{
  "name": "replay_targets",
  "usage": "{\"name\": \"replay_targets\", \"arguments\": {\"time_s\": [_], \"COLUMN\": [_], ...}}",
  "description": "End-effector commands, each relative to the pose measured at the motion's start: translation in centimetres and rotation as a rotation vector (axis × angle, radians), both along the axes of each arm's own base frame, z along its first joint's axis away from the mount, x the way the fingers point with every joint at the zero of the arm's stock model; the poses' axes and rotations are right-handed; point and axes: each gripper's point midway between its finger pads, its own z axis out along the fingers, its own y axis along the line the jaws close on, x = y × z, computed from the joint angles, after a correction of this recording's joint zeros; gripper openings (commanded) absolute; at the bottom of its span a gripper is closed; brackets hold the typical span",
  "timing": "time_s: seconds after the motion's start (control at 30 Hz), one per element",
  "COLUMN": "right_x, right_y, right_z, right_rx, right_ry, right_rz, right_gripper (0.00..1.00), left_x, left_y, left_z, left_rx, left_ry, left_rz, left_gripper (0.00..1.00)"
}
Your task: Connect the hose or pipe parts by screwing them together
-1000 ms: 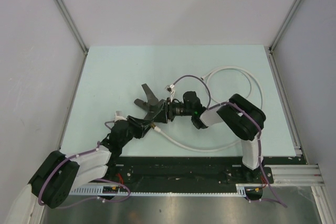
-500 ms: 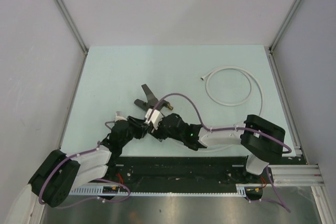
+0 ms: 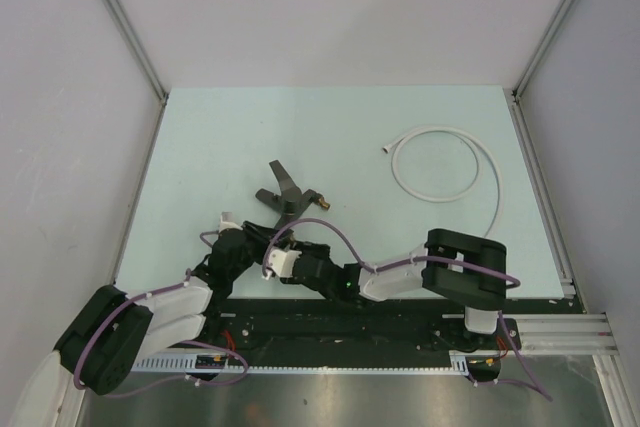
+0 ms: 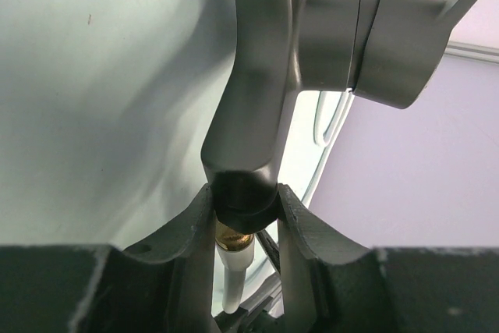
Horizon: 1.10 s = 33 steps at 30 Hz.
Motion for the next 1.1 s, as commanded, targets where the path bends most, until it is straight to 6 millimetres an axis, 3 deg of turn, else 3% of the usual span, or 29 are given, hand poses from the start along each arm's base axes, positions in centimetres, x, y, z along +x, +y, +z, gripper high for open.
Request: {"name": "replay_targets", "arguments": {"time_s": [0.0, 0.3, 0.4, 0.53, 0.63, 0.83, 0.97, 1.07], "right_x": [1.1, 1.7, 1.6, 1.3, 1.4, 1.9, 3.2, 2.3], "right_y": [0.6, 0.8, 1.2, 2.4, 2.9, 3.8, 3.8, 4.4], "right_z": [0.5, -0.2, 0.2, 1.0, 1.4, 2.3, 3.3, 3.6], "right_rx": [-0.003, -0.034, -0.016, 0.024, 0.053, 0.202, 0.318, 0.399], "right_ry": [-0.096, -0.168, -0.169, -0.166, -0.149, 0.056, 0.208, 0.386], "right_rz": [-0.047, -0.084, -0.067, -0.017, 0.006, 0.068, 0.096, 0.201], "right_gripper": [0.56, 0.5, 0.4, 0.13, 0.0, 0.0, 0.0, 0.0], "left_x": [-0.9, -1.1, -1.0, -0.9, -1.0, -1.3, -1.3, -1.3], "left_y": [-0.2, -0.2, -0.3, -0.3, -0.3, 0.1, 0.1, 0.1], "left_z": [-0.1, -0.5, -0.4, -0.2, 0.0, -0.7, -0.8, -0.7], "left_rx": [-0.035, -0.028, -0.028, -0.032, -0.033, -0.023, -0.017, -0.016], "left_ry": [-0.02, -0.006, -0.01, -0.014, -0.024, -0.016, -0.013, -0.021], "left_rz": [-0.021, -0.03, -0.03, -0.028, -0.035, -0.024, -0.026, -0.028], "left_gripper": [0.0, 0.0, 0.0, 0.0, 0.0, 0.0, 0.0, 0.0]}}
